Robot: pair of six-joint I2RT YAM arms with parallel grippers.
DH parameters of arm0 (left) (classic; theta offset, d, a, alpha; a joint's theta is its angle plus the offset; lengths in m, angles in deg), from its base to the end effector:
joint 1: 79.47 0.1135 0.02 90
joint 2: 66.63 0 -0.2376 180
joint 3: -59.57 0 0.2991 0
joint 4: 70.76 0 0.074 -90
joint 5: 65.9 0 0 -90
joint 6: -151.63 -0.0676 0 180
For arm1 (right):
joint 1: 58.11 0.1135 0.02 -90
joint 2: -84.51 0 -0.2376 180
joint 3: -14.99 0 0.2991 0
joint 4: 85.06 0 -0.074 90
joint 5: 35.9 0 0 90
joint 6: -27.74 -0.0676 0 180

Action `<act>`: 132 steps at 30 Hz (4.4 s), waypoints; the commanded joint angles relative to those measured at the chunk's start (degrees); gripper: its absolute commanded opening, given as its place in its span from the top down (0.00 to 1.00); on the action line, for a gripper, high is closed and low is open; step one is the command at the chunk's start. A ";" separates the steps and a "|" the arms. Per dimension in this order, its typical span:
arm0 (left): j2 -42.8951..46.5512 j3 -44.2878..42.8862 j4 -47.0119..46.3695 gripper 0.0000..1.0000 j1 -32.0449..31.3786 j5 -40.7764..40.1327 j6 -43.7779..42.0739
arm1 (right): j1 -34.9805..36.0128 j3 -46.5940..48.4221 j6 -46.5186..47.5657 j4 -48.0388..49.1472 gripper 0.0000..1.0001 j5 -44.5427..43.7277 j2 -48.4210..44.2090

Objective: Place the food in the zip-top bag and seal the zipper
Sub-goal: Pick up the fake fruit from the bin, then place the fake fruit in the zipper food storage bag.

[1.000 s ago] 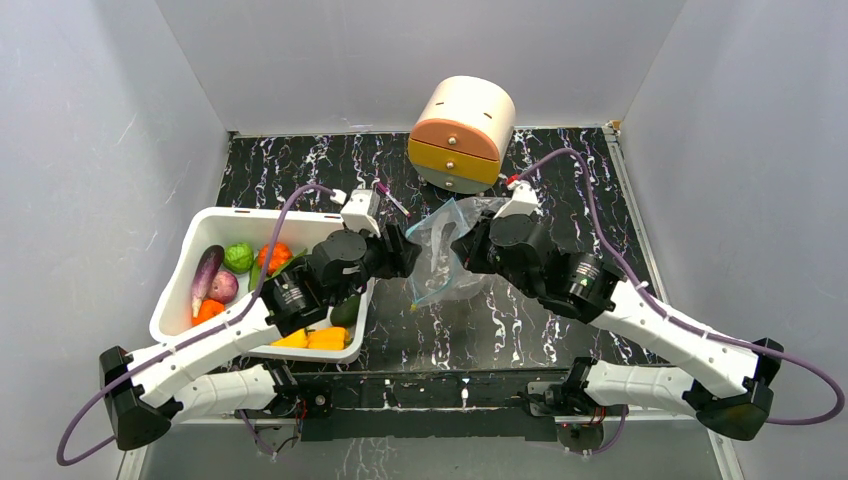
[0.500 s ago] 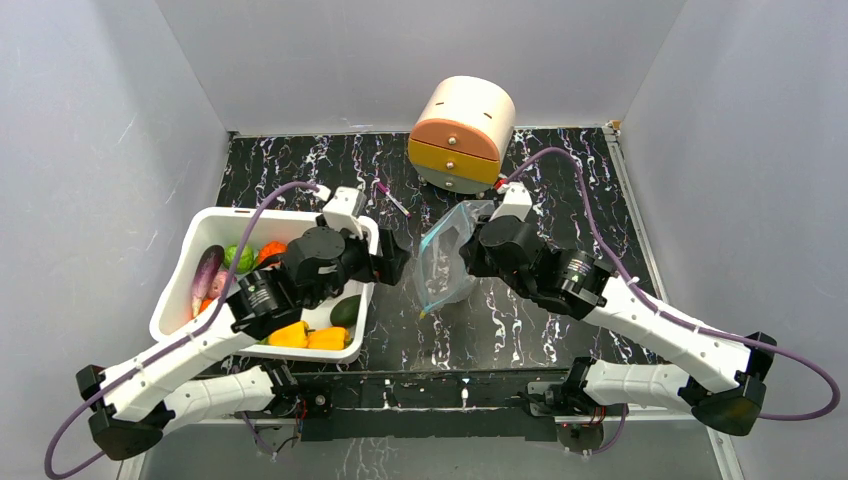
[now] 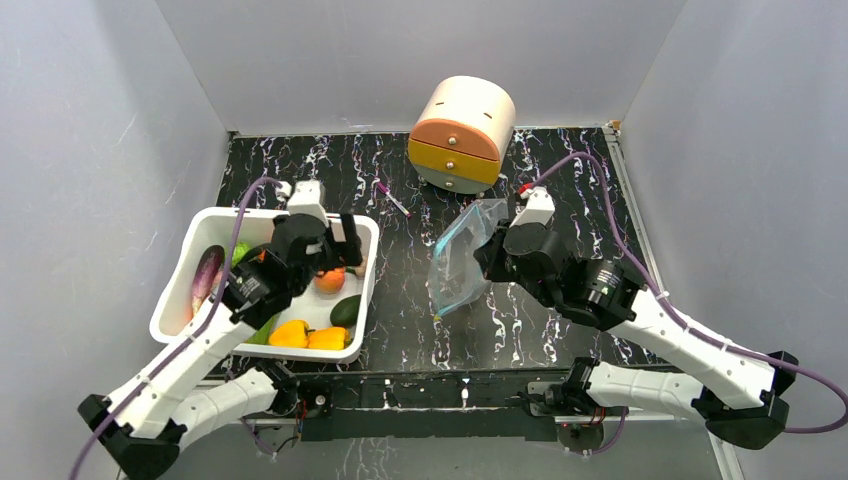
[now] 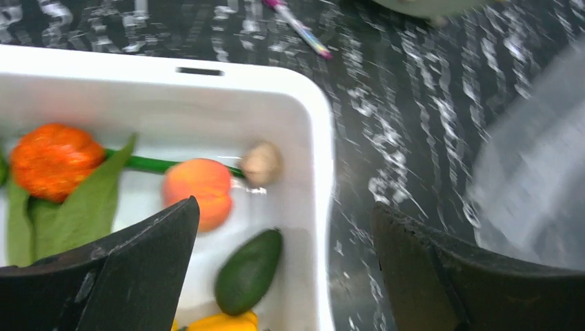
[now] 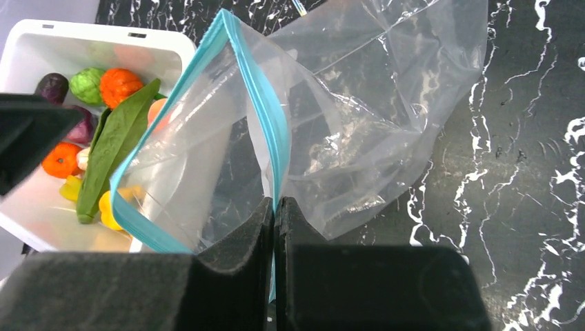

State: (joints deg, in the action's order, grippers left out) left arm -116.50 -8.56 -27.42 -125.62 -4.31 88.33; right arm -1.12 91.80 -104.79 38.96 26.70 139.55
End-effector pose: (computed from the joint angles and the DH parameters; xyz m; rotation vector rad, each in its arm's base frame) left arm 0.2115 -0.1737 0.3323 0.0199 1.9680 -0.3381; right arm 0.1745 0.2115 0.3438 0.0046 2.1374 0.5228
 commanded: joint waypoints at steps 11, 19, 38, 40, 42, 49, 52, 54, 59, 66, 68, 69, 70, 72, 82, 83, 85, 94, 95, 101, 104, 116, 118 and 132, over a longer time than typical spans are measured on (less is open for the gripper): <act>-6.78 11.68 -5.12 0.28 26.83 18.32 -0.21 | 0.14 -4.85 -0.06 4.41 1.00 1.00 -4.91; -11.36 14.01 -11.02 0.26 29.25 20.46 -2.94 | 0.14 -4.42 0.82 4.22 1.00 -0.12 -5.79; -17.26 15.26 -13.01 0.16 29.60 24.11 -4.33 | 0.13 -7.31 1.86 7.18 1.00 -0.20 -6.79; -17.64 15.36 -13.05 0.18 29.60 24.08 -4.19 | 0.14 -7.77 2.80 7.50 1.00 -0.27 -6.75; -18.24 15.12 -12.59 0.20 29.62 23.56 -4.20 | 0.11 -7.41 3.87 7.13 1.00 -0.55 -6.52; -20.30 14.70 -12.00 0.24 29.57 22.28 -4.37 | 0.14 -7.95 3.98 7.57 1.00 -1.16 -8.71; -21.92 14.14 -11.24 0.23 29.63 22.21 -4.29 | 0.14 -8.26 3.96 7.92 1.00 -1.19 -8.84; -22.18 14.08 -11.12 0.23 29.56 22.09 -4.31 | 0.13 -7.99 4.15 7.83 1.00 -0.80 -8.44; -21.35 14.50 -10.72 0.23 29.60 22.34 -4.46 | 0.18 -7.15 4.95 7.82 1.00 -0.94 -7.86; -19.42 14.03 -9.67 0.37 29.60 22.87 -5.16 | 0.14 -7.68 4.03 8.04 1.00 -0.59 -7.85; -17.99 14.04 -9.43 0.39 29.62 23.36 -5.04 | 0.18 -8.31 3.66 7.85 1.00 -0.89 -7.87; -17.28 14.10 -9.42 0.40 29.57 23.65 -4.93 | 0.14 -8.36 3.53 7.63 1.00 -0.88 -7.85; -16.60 14.21 -9.17 0.41 29.62 23.91 -4.83 | 0.14 -8.30 3.40 7.47 1.00 -0.83 -7.77; -15.07 13.97 -8.50 0.43 29.62 24.34 -4.73 | 0.14 -8.12 3.18 7.21 1.00 -0.87 -7.82; -8.50 9.83 -3.91 0.47 29.57 28.60 -4.68 | 0.15 -5.90 0.94 5.90 1.00 -0.84 -6.73; -7.78 9.19 -3.50 0.47 29.62 29.25 -4.77 | 0.16 -5.53 0.80 5.84 1.00 -0.70 -6.51; -6.62 7.90 -2.73 0.48 29.58 30.82 -5.15 | 0.13 -5.00 0.56 5.73 1.00 -0.27 -5.92; -2.82 3.60 -3.12 0.50 29.55 45.06 -5.79 | 0.12 -4.97 -0.99 5.53 1.00 2.70 -1.69; -2.52 3.29 -3.38 0.50 29.55 46.76 -5.55 | 0.09 -5.09 -1.26 5.80 1.00 2.96 -1.41; 0.38 3.79 -8.12 0.52 29.58 54.70 0.60 | 0.15 -5.87 -2.99 9.93 1.00 5.12 -0.41; 2.26 5.13 -13.30 0.53 29.47 59.90 5.12 | 0.15 -5.18 -3.98 10.43 1.00 5.00 0.70; 5.66 9.99 -38.93 0.54 29.40 75.21 24.03 | 0.14 -5.58 -11.20 15.30 1.00 5.16 3.35; 5.79 11.38 -42.63 0.54 29.45 76.27 26.91 | 0.14 -5.65 -12.05 16.34 1.00 5.08 3.43; 6.93 18.99 -65.16 0.49 28.58 77.54 44.18 | 0.20 -3.91 -13.84 19.97 1.00 4.78 5.63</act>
State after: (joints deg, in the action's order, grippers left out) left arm -110.69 10.31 -82.52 -96.58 71.64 125.88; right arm -1.12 84.32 -117.72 54.55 32.63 144.89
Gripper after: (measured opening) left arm 0.688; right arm 0.010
